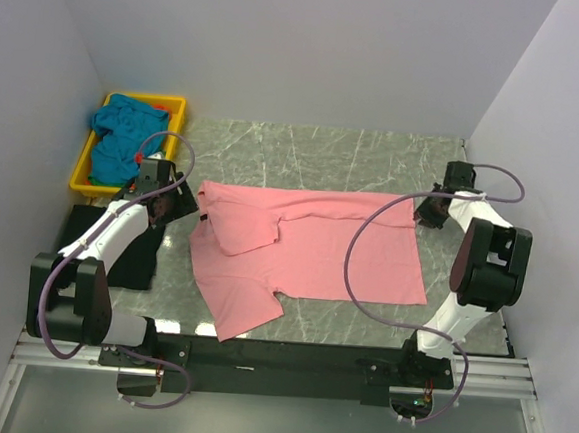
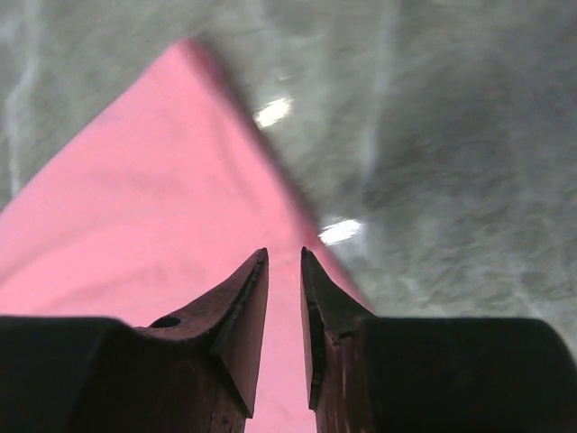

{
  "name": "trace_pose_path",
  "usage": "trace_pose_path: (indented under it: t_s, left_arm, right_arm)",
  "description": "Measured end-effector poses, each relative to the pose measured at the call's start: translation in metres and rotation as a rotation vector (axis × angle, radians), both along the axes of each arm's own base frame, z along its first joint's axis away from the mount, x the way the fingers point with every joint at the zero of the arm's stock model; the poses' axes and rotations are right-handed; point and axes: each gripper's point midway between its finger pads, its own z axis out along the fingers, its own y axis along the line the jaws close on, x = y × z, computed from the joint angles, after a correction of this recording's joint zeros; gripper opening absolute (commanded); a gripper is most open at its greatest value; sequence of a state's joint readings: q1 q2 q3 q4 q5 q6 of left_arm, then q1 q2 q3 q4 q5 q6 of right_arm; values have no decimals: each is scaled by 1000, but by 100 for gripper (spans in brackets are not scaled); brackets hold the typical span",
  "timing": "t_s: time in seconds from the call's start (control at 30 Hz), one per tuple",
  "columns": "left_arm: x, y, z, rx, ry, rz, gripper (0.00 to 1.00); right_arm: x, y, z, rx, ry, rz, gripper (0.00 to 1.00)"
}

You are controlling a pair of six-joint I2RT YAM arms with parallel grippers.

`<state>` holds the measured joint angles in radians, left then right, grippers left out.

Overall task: Fold and stack the t-shirts
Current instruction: Fold the tshirt

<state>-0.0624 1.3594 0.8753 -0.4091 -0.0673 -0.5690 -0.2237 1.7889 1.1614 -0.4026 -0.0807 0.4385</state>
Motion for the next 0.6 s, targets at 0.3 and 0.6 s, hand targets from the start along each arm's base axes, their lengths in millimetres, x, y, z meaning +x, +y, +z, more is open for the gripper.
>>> trace_pose_path:
  t_s: [0.3,0.6]
  left_arm:
    - [-1,0,-4,2,16,1,77]
    - [-2,0,-5,2,19,1,76]
  right_arm:
    - [24,135,53,-157,-190,507,28]
    - [18,246,40,-147,-227,833,29]
